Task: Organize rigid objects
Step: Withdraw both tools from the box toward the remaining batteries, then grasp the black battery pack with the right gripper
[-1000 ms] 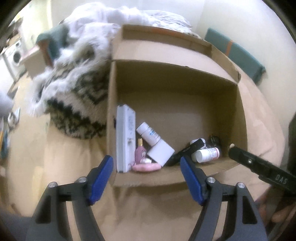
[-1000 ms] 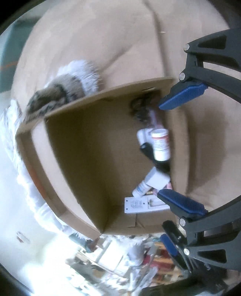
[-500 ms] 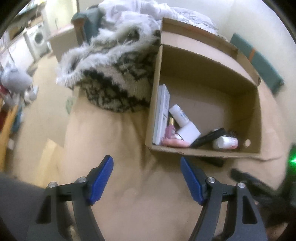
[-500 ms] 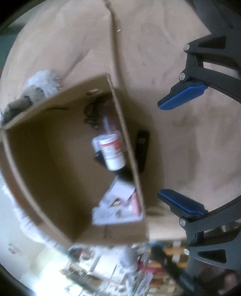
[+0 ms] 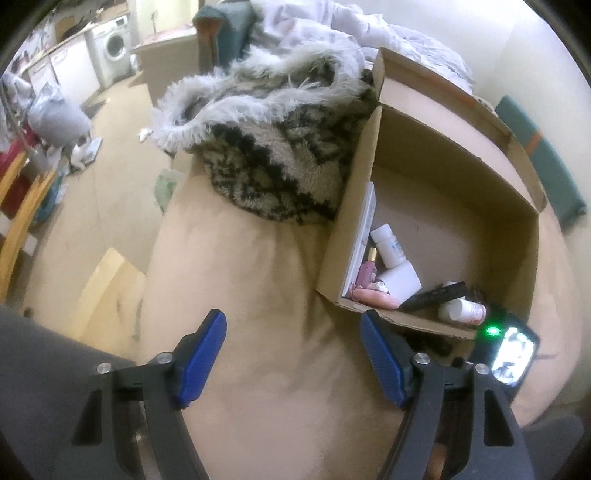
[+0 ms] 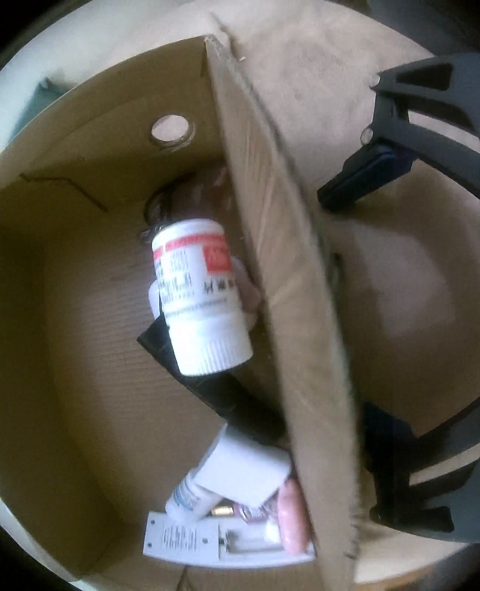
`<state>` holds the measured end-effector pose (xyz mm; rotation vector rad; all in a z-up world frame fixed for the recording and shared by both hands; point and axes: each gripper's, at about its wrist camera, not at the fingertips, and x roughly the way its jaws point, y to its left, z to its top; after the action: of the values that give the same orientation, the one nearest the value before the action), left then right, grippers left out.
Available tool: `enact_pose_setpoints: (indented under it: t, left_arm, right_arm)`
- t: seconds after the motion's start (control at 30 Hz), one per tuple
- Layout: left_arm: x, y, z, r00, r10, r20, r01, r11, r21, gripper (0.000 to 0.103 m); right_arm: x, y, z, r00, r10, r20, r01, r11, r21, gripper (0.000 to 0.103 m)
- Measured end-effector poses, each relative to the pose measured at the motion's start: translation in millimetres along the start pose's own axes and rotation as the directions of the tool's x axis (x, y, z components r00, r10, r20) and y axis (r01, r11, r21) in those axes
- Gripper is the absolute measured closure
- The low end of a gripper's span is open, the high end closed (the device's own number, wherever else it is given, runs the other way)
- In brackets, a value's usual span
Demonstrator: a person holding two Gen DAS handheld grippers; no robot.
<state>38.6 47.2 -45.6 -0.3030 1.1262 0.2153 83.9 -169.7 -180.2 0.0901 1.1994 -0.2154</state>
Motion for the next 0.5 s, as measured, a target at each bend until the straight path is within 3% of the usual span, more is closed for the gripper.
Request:
enact_pose_setpoints:
  t: [0.13, 0.23, 0.27, 0.33, 0.37, 0.5]
  left_arm:
    - [2.4, 0.4, 0.7, 1.000, -0.022, -0.018, 0.022, 1.000, -0.006, 0.031]
    - [2.7, -1.5, 0.0, 0.999, -0.035, -0.025, 0.035, 0.999, -0.009, 0.031]
    - [2.7, -2.3, -0.4, 0.999, -0.037, -0.026, 0.037, 0.999, -0.007, 0.031]
    - [3.0, -4.1, -1.1, 0.999, -0.043, -0.030, 0.043, 0.999, -0.003, 0.031]
    - [3.3, -5.3, -1.2, 0.998, -0.047, -0.032, 0.047, 0.999, -0.001, 0.030]
    - [4.1, -7.9, -1.6, 0.998, -0.048, -0.033, 0.048, 0.999, 0.004, 0.030]
  right_arm:
    - [-1.4, 10.2, -7.8, 0.998, -0.033, 0.055, 0.033, 0.999, 0.005, 0.000]
    - [-3.2, 9.7, -12.1, 0.997, -0.003, 0.076, 0.004, 1.000, -0.019, 0.000]
    - [-4.3, 11.3, -13.1, 0.997, 0.009, 0.082, -0.005, 0.999, -0.046, 0.004]
    - [-9.0, 16.2, -14.9, 0.996, 0.037, 0.087, -0.028, 0.994, -0.106, 0.028]
    - [-12.0, 20.0, -15.7, 0.995, 0.056, 0.080, -0.045, 0.990, -0.136, 0.032]
    - [-14.6, 13.3, -16.5, 0.994, 0.097, 0.053, -0.089, 0.986, -0.144, 0.036]
